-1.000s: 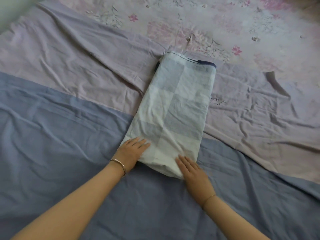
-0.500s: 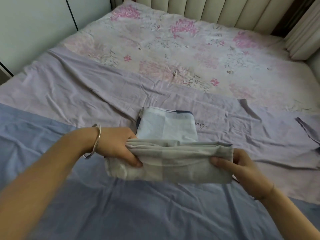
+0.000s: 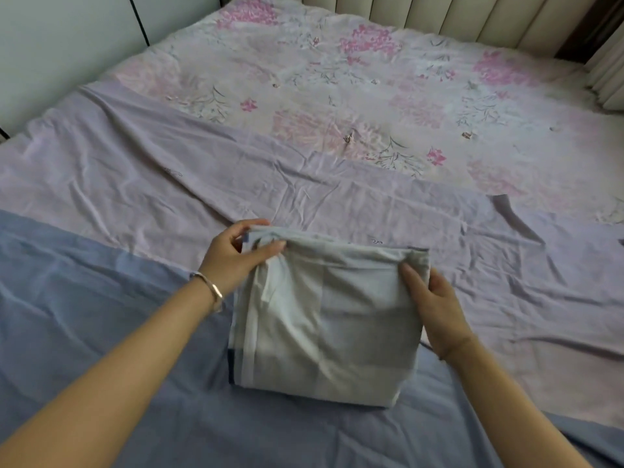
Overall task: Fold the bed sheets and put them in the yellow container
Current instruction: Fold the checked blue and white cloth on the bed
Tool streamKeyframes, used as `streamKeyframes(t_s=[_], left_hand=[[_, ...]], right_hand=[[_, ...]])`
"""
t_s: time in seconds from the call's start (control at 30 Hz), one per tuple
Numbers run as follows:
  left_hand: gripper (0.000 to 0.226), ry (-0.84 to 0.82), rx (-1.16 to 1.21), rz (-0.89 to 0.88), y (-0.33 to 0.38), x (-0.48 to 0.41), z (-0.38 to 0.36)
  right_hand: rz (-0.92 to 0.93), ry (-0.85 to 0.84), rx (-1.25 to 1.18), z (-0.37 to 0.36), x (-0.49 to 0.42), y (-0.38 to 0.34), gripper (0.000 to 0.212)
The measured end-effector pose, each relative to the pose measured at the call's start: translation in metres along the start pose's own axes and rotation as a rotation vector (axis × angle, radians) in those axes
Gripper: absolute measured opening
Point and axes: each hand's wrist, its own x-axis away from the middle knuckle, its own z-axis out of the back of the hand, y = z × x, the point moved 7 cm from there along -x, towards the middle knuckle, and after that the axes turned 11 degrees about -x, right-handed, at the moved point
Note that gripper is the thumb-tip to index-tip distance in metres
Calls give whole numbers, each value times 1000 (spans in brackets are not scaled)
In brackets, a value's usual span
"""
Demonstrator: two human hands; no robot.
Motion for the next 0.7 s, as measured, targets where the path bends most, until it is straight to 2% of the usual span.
streamKeyframes(t_s=[0.03, 0.07, 0.13, 0.17, 0.2, 0.3, 0.4, 0.5, 0.6, 0.67, 0.7], left_hand=[[35, 22, 79, 105, -16, -13, -4], [49, 7, 82, 222, -35, -22, -9], [82, -110, -64, 423, -83, -28, -25], [89, -167, -127, 485, -105, -20, -31], [85, -197, -160, 510, -119, -10, -36], [59, -179, -116, 434, -137, 8, -44], [34, -77, -64, 240, -120, 10, -46], [8, 97, -41, 78, -104, 8, -44], [13, 102, -96, 131, -118, 0, -52], [36, 134, -179, 205, -129, -5, -54], [48, 211, -301, 160, -124, -8, -49]], right_hand=[[-4, 27, 5, -4, -18, 5, 13], [-31, 47, 31, -7, -34, 15, 13], [-149, 66, 86, -7, -58, 55, 20], [-234, 73, 87, -5, -60, 77, 28], [-313, 91, 65, 1, -57, 98, 34], [-356, 163, 92, 15, -28, 126, 33], [-207, 158, 190, 14, -2, 117, 29], [-15, 248, 171, 15, 8, 98, 32], [-39, 272, 250, 13, 5, 107, 31], [-66, 333, 438, 16, 2, 114, 21], [-22, 380, 518, 17, 0, 110, 23]])
